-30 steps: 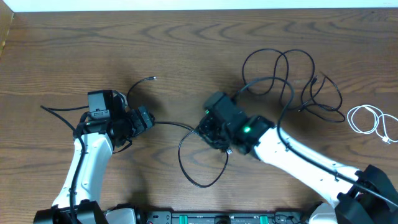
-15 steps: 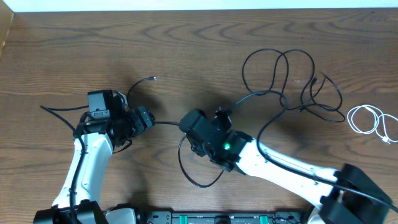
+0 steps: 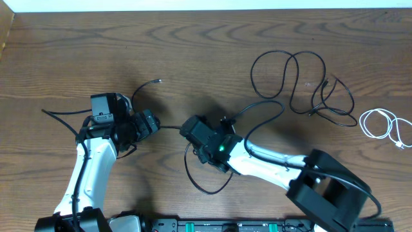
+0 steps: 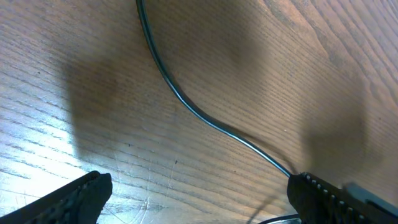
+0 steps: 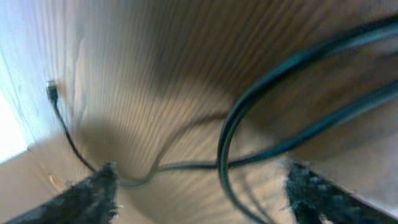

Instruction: Untangle cables

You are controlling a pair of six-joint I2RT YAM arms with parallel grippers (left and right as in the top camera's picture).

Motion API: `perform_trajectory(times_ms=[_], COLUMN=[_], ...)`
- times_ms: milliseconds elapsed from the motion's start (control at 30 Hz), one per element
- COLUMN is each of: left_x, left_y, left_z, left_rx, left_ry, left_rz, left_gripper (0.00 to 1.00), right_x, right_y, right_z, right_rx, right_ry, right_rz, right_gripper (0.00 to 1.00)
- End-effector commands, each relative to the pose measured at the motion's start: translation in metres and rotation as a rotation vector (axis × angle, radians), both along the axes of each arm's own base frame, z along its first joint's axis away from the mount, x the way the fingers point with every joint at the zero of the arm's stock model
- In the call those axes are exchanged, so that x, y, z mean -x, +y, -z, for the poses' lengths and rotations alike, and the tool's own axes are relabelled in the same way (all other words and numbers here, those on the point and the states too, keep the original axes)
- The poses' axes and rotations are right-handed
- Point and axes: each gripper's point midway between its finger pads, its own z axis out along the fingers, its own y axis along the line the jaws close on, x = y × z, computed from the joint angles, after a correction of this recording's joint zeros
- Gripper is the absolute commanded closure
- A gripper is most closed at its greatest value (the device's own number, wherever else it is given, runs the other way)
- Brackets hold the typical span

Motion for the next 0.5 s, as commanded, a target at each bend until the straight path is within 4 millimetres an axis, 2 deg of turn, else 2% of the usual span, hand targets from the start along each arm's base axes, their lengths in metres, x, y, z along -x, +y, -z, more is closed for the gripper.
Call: perform_trajectory(times_ms=[0,267,467], left_x=[0.003,0.003,0.003], left_y=[0.002,0.002,0.002], left_z=[0.005,0.005,0.005], left_rx=[-0.008,-0.008,-0.008], left_ry=[0.016,0.016,0.016], left_rz=[-0.004,-0.004,-0.004], left_gripper=[0.05,0.04,0.04], right_x=[-0.008,-0.008,-0.001], right_y=[-0.008,-0.021,-0.027], right_z=[0.011,0.019,0.025], right_rx=[0.023,0.076,0.114], right_ry=[0.002,0.015,0.045], right_rz=[0.046,0.068,0.054], right_gripper=[0.26,0.5,0.69])
